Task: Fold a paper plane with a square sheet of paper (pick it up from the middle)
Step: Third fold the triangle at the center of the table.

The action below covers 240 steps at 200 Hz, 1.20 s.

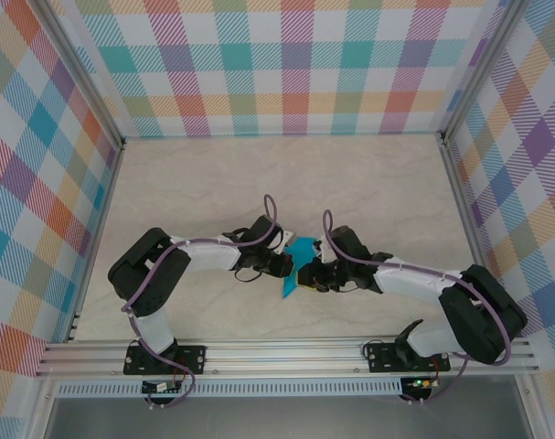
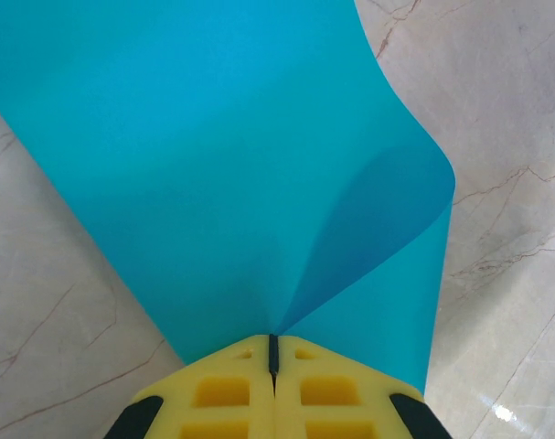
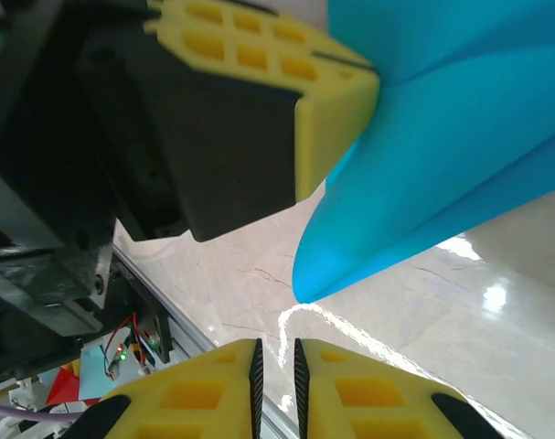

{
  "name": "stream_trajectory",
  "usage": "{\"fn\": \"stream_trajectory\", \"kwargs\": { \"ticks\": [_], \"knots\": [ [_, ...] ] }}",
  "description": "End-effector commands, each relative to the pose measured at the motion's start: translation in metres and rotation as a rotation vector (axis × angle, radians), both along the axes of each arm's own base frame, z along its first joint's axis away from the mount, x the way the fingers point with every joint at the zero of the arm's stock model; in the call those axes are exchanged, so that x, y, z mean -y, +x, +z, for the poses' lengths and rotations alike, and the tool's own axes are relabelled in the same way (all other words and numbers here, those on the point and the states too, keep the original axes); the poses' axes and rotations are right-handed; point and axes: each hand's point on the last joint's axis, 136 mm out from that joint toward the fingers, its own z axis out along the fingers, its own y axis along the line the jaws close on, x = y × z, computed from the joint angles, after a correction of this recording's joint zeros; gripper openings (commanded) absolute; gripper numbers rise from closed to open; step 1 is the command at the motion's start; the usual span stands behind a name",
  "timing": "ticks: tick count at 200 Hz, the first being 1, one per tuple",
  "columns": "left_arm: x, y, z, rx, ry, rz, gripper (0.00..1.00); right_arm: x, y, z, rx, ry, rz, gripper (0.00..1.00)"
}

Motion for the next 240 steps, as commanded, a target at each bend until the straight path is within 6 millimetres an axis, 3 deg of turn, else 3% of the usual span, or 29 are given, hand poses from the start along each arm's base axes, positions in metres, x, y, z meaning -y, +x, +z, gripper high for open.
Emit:
{"fn": "stream_trajectory", "kwargs": {
  "ticks": [1,71,207,240],
  "knots": [
    [-0.015,-0.009,-0.020,-0.055,0.068,0.010,0.02,-0.018,0.007,0.001,0.008,0.048,-0.040,0.17],
    [-0.013,-0.010,-0.022,-0.067,0.067,0.003,0.02,-0.035,0.001,-0.021,-0.018,0.019,-0.038,0.10],
    [-0.015,-0.010,-0.027,-0.069,0.083,-0.001,0.00,-0.029,-0.002,-0.046,-0.029,0.001,-0.063,0.12],
    [-0.014,-0.010,-0.027,-0.072,0.083,-0.007,0.00,-0.030,-0.001,-0.044,-0.022,0.008,-0.062,0.13]
  ]
}}
